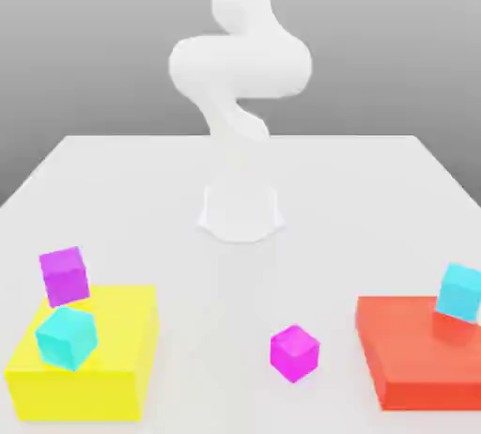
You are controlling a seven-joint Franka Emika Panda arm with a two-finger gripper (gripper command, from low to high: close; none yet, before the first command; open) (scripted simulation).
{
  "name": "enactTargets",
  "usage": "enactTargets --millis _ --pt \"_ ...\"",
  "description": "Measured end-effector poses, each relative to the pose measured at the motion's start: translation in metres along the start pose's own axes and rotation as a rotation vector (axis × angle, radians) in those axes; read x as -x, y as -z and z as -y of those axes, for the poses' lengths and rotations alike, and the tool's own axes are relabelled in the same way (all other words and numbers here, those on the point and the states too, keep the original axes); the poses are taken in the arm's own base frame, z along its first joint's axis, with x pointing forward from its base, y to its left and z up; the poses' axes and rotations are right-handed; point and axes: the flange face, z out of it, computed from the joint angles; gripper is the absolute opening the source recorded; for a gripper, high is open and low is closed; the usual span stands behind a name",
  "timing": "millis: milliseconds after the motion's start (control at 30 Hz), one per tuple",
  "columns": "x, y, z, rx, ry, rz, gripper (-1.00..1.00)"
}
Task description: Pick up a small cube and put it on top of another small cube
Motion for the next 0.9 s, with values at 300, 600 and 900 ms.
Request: enactTargets --millis 300,600,900 --pt "0.084 -0.2 -0.032 0.153 0.243 0.268 0.0" --pt "0.216 -0.327 -0.114 0.274 0.489 0.545 0.0" --pt "0.295 -0.395 -0.183 0.319 0.578 0.657 0.0"
